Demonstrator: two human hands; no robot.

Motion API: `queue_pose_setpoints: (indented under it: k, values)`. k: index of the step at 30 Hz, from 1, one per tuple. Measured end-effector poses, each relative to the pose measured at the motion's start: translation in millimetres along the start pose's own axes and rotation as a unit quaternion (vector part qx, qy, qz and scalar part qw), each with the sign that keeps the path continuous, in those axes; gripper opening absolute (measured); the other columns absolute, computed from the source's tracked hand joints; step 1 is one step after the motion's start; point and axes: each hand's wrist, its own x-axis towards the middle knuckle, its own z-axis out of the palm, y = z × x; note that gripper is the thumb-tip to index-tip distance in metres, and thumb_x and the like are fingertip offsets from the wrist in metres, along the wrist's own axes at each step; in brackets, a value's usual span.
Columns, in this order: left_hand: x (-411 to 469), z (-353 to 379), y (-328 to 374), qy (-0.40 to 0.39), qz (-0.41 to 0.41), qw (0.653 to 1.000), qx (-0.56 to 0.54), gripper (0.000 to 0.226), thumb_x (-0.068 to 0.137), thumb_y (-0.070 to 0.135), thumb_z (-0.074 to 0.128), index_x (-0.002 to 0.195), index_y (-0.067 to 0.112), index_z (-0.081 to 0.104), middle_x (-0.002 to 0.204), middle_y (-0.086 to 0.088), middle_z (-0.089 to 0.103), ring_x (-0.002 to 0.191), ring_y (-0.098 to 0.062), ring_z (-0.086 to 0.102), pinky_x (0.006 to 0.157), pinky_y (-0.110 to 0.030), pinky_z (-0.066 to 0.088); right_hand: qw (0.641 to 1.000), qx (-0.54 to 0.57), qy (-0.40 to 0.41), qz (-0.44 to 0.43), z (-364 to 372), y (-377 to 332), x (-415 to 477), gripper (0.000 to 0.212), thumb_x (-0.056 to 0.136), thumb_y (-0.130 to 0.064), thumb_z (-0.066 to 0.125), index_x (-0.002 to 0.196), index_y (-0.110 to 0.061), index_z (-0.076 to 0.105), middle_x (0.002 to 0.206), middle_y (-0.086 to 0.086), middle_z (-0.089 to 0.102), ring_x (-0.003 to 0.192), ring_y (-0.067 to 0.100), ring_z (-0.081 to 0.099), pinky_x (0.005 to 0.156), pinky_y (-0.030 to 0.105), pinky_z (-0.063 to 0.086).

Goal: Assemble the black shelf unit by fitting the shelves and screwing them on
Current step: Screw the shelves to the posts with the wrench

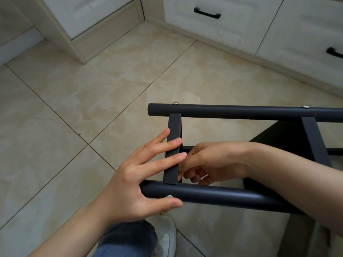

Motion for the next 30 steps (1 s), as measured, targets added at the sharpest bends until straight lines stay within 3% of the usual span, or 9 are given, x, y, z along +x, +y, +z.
queue_pose_setpoints:
  k: [4, 6, 9, 13, 16, 19, 23, 30]
  values:
    - [0.0, -0.2, 0.8, 0.000, -0.002, 1.000, 0.000, 0.072, 0.085, 0.049, 0.074, 0.140, 0.009, 0.054, 0.153, -0.005, 0.047, 0.151, -0.030, 0.030, 0.120, -0.040, 0.030, 1.000, 0.002, -0.016, -0.026, 2.6, -0.6, -0.3, 0.026, 0.093, -0.016, 0.063, 0.068, -0.018, 0.069, 0.067, -0.001, 0.054, 0.068, 0.011, 0.049, 0.075, 0.027, 0.043]
    - [-0.1, -0.5, 0.8, -0.001, -0.002, 1.000, 0.003, 0.072, 0.084, 0.049, 0.075, 0.140, 0.010, 0.053, 0.153, -0.004, 0.047, 0.151, -0.029, 0.030, 0.120, -0.042, 0.031, 0.999, -0.026, -0.004, -0.020, 1.6, -1.5, -1.4, 0.034, 0.093, -0.021, 0.063, 0.059, -0.023, 0.070, 0.062, -0.003, 0.051, 0.064, 0.009, 0.048, 0.073, 0.025, 0.043]
    - [-0.6, -1.0, 0.5, -0.001, -0.001, 1.000, 0.003, 0.071, 0.084, 0.047, 0.076, 0.139, 0.009, 0.055, 0.154, -0.004, 0.047, 0.151, -0.029, 0.030, 0.120, -0.043, 0.031, 0.999, -0.033, 0.020, 0.002, 0.3, -2.4, -1.3, 0.034, 0.096, -0.032, 0.059, 0.067, -0.021, 0.073, 0.058, -0.006, 0.050, 0.059, 0.007, 0.046, 0.069, 0.023, 0.041]
    - [0.0, -0.2, 0.7, 0.000, -0.002, 1.000, 0.004, 0.070, 0.084, 0.047, 0.075, 0.138, 0.007, 0.056, 0.153, -0.005, 0.047, 0.151, -0.030, 0.031, 0.120, -0.041, 0.031, 0.999, -0.009, -0.013, -0.038, 2.9, -0.3, -0.4, 0.023, 0.095, -0.019, 0.062, 0.074, -0.017, 0.070, 0.065, -0.004, 0.057, 0.065, 0.009, 0.049, 0.069, 0.023, 0.043]
    - [0.9, 0.1, 0.9, 0.001, 0.000, 1.000, 0.006, 0.069, 0.083, 0.048, 0.075, 0.137, 0.008, 0.056, 0.152, -0.005, 0.048, 0.151, -0.029, 0.031, 0.120, -0.039, 0.031, 0.998, -0.012, -0.025, -0.056, 2.3, 0.4, -0.7, 0.036, 0.095, -0.012, 0.061, 0.062, -0.024, 0.072, 0.065, -0.006, 0.059, 0.066, 0.008, 0.051, 0.068, 0.020, 0.046]
    - [0.8, 0.1, 1.0, 0.002, 0.001, 1.000, 0.008, 0.068, 0.084, 0.049, 0.074, 0.136, 0.008, 0.057, 0.152, -0.006, 0.048, 0.151, -0.029, 0.031, 0.120, -0.040, 0.031, 0.998, -0.034, -0.008, -0.045, 2.1, 0.2, 0.0, 0.041, 0.094, -0.019, 0.063, 0.054, -0.025, 0.070, 0.060, -0.004, 0.054, 0.064, 0.009, 0.050, 0.071, 0.022, 0.044]
    - [0.1, 0.2, 1.5, 0.001, 0.001, 1.000, 0.005, 0.070, 0.081, 0.045, 0.077, 0.137, 0.007, 0.056, 0.152, -0.006, 0.048, 0.151, -0.030, 0.030, 0.119, -0.042, 0.032, 0.999, -0.045, 0.019, -0.019, 1.0, 0.4, 0.5, 0.031, 0.095, -0.030, 0.062, 0.067, -0.023, 0.076, 0.060, -0.005, 0.053, 0.059, 0.007, 0.048, 0.068, 0.023, 0.042]
    - [0.9, -0.4, 2.6, 0.002, -0.002, 1.000, 0.010, 0.067, 0.081, 0.046, 0.076, 0.134, 0.009, 0.058, 0.151, -0.006, 0.049, 0.151, -0.028, 0.031, 0.119, -0.040, 0.032, 0.998, 0.009, -0.015, -0.060, 0.7, 1.2, 1.5, 0.025, 0.092, -0.010, 0.064, 0.071, -0.021, 0.072, 0.072, -0.003, 0.061, 0.068, 0.008, 0.051, 0.070, 0.023, 0.045]
